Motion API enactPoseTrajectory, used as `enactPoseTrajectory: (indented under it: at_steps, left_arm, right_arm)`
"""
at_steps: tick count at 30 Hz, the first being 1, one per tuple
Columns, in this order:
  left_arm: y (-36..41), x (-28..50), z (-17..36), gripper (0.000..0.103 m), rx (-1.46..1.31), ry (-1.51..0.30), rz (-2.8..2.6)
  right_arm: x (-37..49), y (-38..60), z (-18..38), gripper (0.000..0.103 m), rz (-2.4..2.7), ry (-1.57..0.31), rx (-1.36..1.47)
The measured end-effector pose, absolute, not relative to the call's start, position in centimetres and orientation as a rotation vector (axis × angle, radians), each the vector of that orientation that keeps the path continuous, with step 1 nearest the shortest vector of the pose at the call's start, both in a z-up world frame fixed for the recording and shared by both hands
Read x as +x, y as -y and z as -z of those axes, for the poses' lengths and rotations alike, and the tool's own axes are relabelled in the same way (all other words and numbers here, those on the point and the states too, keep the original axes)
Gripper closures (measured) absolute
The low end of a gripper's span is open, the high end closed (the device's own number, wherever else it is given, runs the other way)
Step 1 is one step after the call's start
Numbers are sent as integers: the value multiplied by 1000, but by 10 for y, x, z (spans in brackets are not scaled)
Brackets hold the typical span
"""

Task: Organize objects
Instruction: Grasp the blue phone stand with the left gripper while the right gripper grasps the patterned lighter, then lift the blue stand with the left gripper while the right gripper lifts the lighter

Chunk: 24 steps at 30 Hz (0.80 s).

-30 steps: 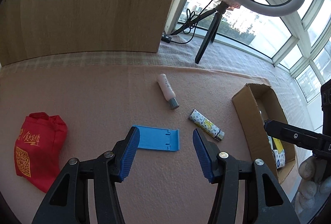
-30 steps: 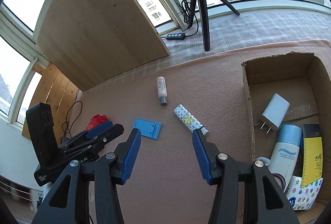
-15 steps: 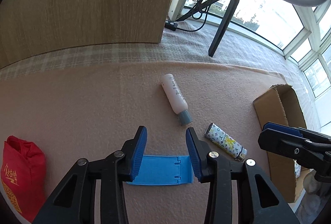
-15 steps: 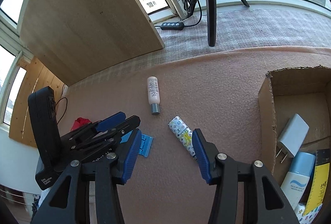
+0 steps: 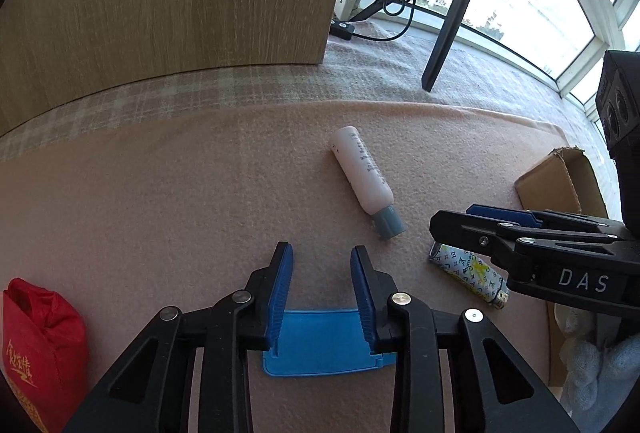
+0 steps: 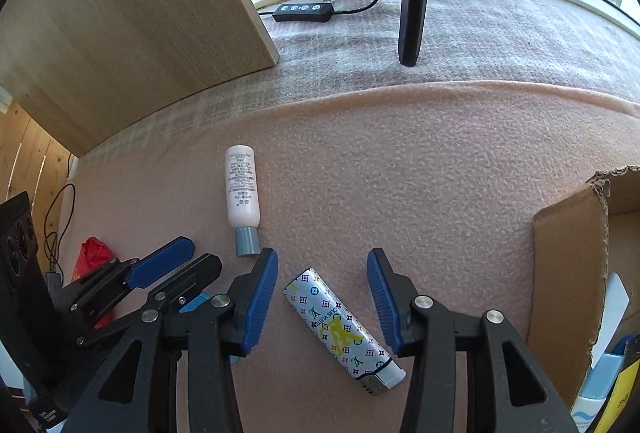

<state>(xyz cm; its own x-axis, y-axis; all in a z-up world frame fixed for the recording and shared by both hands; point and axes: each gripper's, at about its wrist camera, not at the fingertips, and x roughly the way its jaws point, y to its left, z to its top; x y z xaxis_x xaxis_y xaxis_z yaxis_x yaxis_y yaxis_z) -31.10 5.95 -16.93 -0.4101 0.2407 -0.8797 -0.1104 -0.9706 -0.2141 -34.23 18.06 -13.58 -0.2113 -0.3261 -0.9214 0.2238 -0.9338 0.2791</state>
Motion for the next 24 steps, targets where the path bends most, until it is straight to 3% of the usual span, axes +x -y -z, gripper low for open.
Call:
enactPoseTrajectory:
  at_steps: [13,20,24]
  left_arm:
    - [-66,-268,170,73,-1525,60,-2450]
    - [-61,-234,169,73,-1507,40,-2441]
    - [-54,-213,169,73,-1498,61,-2444]
  right_arm:
    - [-316,-179,138,65,2184,27,1721]
    - [-290,-187,138,80,2171,-2,1707]
    - [-268,-191,138,81,2157,-18,1695]
